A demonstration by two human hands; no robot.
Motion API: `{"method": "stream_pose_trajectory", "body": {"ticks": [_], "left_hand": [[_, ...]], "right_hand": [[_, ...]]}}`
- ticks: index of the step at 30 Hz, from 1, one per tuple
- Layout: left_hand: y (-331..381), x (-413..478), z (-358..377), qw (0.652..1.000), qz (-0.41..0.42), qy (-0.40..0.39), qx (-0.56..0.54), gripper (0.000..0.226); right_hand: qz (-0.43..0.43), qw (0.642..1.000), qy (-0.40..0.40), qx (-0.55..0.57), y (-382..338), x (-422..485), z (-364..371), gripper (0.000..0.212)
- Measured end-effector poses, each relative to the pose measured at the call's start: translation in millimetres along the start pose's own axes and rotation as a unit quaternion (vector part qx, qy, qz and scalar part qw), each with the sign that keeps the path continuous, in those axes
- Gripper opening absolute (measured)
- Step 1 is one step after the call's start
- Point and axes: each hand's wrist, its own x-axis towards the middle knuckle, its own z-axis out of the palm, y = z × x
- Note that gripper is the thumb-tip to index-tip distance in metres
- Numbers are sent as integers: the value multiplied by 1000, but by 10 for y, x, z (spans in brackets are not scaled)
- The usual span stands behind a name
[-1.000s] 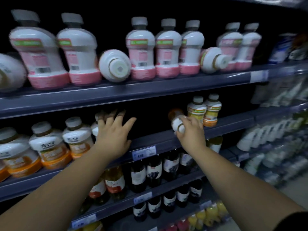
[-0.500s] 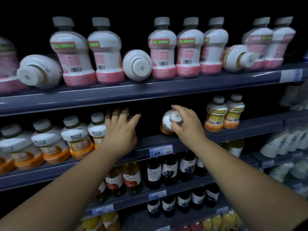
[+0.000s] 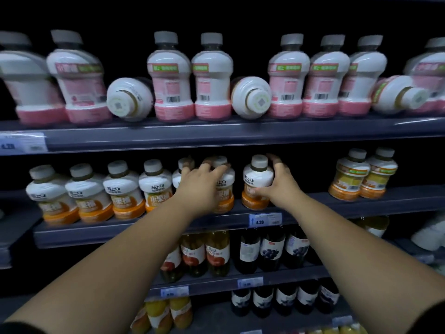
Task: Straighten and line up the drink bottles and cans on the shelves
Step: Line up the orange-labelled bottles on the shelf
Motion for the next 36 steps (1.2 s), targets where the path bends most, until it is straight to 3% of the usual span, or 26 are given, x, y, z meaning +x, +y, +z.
{"method": "stream_pose_trajectory", "body": {"ticks": [4, 6, 13, 18, 24, 27, 30, 33, 36], "left_hand": [[24, -4, -10, 1000, 0, -1, 8, 80], [23, -8, -25, 1000, -4, -4, 7, 80], [12, -15, -59, 1000, 3, -13, -6, 82], [-52, -55, -79, 999, 13, -14, -44, 82], [207, -41, -75, 997, 22, 30, -70, 82], [321, -2, -81, 996, 12, 47, -81, 81], [311, -24, -62, 994, 16, 55, -88, 79], [290, -48, -19, 990, 17, 80, -112, 75], [405, -1, 47, 986, 32, 112, -123, 70]], "right_hand": [[59, 990, -53, 119, 110, -83, 75, 101], [74, 987, -63, 128, 105, -122, 140, 96], [66, 988, 1, 140, 29, -74, 311, 105], [66, 980, -67, 178, 130, -8, 174, 78], [41, 976, -127, 173, 130, -32, 68, 83], [3, 983, -69, 170, 20, -18, 99, 98], [-10, 986, -48, 157, -45, 29, 125, 87], [-10, 985, -92, 143, -5, 67, 70, 76], [-26, 981, -129, 142, 71, 52, -65, 88]]}}
